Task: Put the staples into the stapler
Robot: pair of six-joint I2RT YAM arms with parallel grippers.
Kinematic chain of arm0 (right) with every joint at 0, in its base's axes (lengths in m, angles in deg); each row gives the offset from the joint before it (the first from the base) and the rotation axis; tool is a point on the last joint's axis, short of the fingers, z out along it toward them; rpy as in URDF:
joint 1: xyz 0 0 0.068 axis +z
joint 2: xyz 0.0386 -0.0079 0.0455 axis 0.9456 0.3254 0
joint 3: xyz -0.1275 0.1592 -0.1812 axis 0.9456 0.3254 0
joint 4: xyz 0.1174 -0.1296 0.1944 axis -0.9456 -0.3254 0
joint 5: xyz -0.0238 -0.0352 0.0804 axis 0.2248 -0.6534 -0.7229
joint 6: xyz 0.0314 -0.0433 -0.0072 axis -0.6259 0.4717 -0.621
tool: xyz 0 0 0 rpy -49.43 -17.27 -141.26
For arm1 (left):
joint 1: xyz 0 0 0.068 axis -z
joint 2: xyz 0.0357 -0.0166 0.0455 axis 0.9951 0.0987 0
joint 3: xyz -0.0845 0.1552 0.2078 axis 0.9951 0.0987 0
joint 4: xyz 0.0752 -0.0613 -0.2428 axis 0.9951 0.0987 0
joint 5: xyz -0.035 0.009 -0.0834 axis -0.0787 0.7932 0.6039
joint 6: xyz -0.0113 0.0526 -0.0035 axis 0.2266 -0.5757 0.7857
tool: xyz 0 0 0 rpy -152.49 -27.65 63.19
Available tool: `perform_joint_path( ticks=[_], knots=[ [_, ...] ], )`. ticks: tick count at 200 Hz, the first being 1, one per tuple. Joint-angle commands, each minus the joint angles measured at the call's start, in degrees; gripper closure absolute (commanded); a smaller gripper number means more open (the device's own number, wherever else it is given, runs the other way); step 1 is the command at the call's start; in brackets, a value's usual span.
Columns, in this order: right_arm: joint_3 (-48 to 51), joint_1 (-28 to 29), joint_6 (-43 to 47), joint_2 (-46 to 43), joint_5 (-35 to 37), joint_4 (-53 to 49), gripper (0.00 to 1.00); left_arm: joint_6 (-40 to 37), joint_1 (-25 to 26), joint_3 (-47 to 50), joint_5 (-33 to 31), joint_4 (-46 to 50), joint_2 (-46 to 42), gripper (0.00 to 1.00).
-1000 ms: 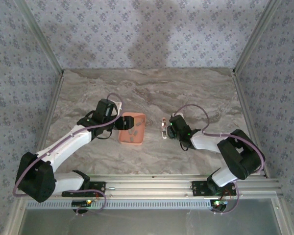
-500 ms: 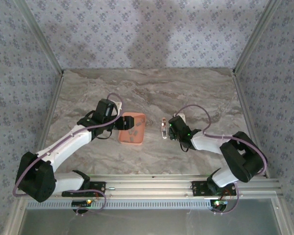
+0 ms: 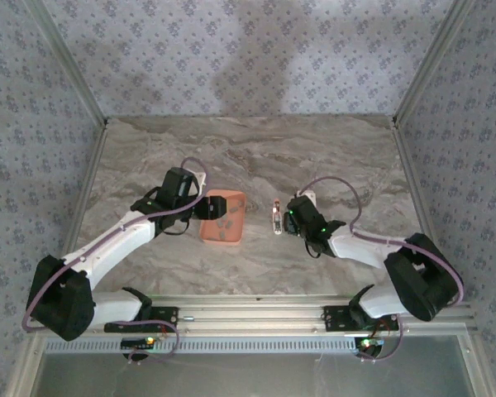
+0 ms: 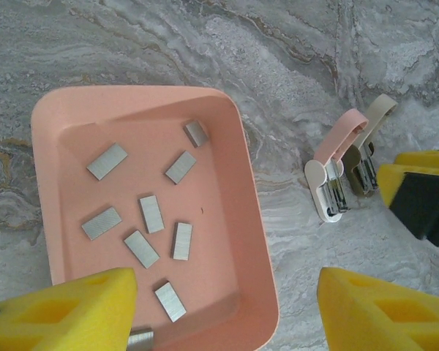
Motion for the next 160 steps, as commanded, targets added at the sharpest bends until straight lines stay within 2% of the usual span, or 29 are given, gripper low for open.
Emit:
perform_joint_path(
  ticks=[1,29,84,160],
  knots=[
    [0.3,-2.1,0.2,-3.8,-2.7,-3.6,0.51,-0.1,-0.2,0.5,1.2,-0.5,0.2,0.34],
    [0.3,-6.6,0.1,-5.0,-10.6,-5.2,0.47,0.0,-0.2,0.5,1.4,-0.6,0.3,0.34],
    [3.5,-10.7,-2.4,-2.5,-19.8,-0.4,0.46,0.2,-0.2,0.5,1.7,-1.1,0.6,0.34],
    [4.7,-13.2,-4.0,2.7,-25.5,5.5,0.45,0.2,-0.2,0.3,1.8,-1.2,1.4,0.34]
  ],
)
